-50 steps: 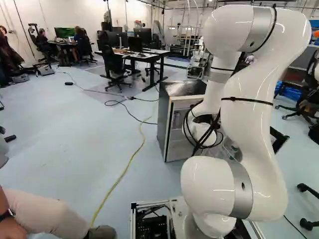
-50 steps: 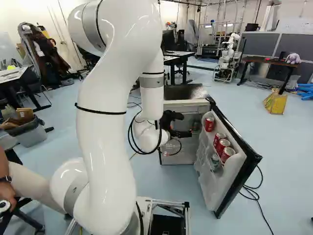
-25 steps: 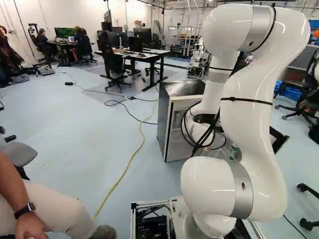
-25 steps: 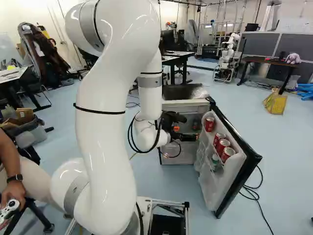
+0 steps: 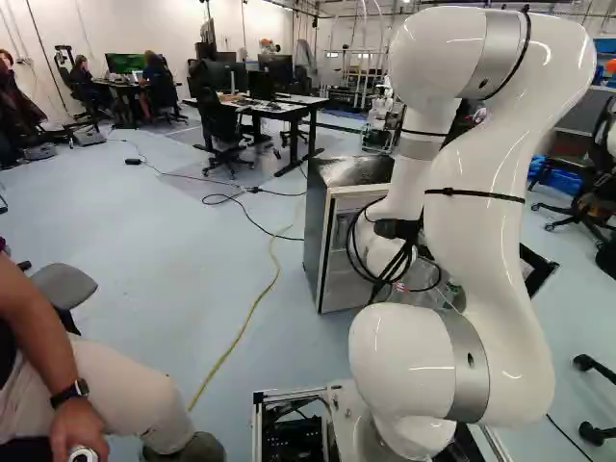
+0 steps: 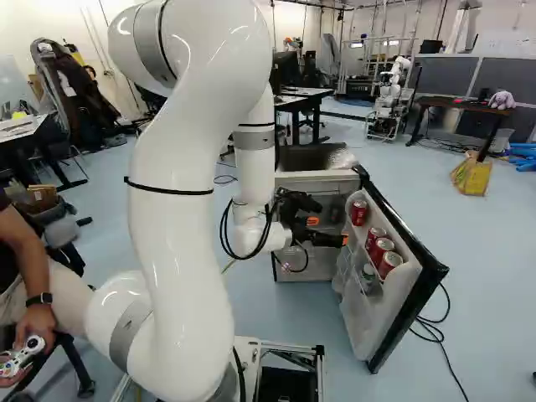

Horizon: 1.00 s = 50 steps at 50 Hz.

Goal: Grab a drink from the fridge

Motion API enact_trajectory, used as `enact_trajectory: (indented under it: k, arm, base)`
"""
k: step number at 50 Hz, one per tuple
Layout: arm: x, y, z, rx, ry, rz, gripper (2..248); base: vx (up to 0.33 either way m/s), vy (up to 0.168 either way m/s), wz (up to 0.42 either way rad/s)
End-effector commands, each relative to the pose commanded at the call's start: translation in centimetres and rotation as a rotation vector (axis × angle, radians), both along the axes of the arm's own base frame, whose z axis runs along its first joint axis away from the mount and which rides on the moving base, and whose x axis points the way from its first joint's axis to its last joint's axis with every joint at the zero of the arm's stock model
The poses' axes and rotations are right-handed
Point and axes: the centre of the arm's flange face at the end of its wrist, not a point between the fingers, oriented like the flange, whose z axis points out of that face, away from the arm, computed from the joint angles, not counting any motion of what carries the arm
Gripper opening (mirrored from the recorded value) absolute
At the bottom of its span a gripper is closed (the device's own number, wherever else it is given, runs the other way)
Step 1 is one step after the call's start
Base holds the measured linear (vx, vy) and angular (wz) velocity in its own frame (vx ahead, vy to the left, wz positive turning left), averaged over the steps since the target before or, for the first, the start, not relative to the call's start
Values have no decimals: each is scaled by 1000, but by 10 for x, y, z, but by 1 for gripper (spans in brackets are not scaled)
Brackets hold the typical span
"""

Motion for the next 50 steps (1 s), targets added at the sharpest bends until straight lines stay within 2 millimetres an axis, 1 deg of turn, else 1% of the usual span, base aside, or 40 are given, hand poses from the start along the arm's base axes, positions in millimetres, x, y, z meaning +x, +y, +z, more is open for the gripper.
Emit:
enact_trajectory:
  k: [30,50]
  arm:
    - [-11,-4,2,-31,1,-200,247]
    - [-12,-3,2,-44,0,-293,247]
  base:
    - [0,0,0]
    - [0,0,0]
